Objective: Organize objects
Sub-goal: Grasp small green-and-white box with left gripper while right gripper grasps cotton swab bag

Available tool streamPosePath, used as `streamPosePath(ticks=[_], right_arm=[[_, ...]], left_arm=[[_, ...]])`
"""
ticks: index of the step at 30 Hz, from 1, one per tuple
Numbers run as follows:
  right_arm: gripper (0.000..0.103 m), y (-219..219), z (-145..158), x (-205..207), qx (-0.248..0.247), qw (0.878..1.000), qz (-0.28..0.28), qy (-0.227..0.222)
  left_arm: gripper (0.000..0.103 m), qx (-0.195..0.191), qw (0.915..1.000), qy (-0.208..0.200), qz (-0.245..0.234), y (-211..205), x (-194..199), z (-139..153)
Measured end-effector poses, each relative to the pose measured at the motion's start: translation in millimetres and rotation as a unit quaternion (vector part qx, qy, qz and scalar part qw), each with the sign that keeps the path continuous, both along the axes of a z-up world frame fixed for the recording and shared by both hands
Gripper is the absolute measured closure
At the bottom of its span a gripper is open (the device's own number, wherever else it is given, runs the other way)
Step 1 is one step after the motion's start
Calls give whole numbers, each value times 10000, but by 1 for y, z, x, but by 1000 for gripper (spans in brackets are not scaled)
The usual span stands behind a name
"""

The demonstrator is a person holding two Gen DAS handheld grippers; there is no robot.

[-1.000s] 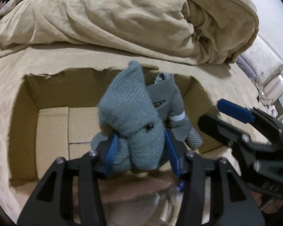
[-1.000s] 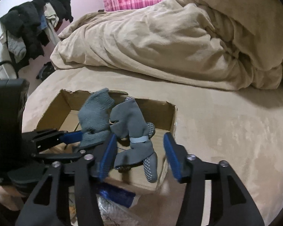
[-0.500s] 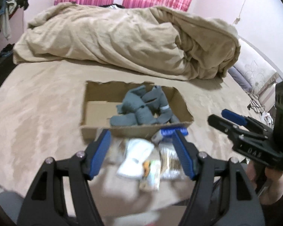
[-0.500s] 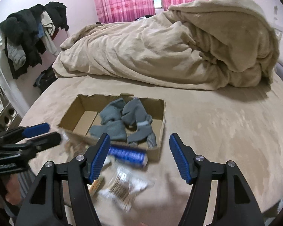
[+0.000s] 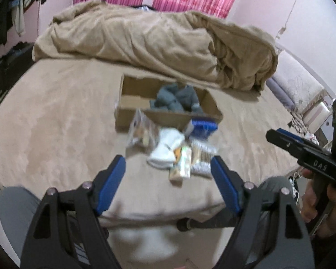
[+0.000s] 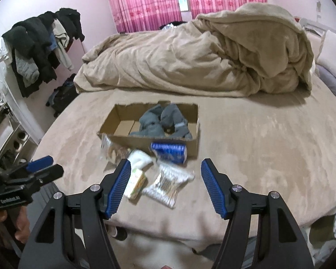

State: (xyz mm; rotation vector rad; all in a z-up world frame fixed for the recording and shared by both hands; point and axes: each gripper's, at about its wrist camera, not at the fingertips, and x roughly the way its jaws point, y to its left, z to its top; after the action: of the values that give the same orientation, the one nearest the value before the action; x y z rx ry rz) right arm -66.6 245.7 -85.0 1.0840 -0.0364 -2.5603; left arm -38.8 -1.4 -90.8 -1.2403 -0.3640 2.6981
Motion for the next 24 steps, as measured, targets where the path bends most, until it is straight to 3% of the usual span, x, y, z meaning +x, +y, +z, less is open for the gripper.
streamPosePath(ticks=[6, 16, 24], right_arm=[[35, -1, -30, -6, 74, 9996, -30, -281], [35, 6, -95, -34, -49, 9963, -179, -841], [35, 6, -128, -50, -31, 9938, -184, -1092]], left_arm=[[23, 81, 9997, -183, -161, 14, -11, -25], [25, -169, 9973, -522, -481, 41, -35, -75], [45, -343, 9917, -842, -910, 60, -56, -111]])
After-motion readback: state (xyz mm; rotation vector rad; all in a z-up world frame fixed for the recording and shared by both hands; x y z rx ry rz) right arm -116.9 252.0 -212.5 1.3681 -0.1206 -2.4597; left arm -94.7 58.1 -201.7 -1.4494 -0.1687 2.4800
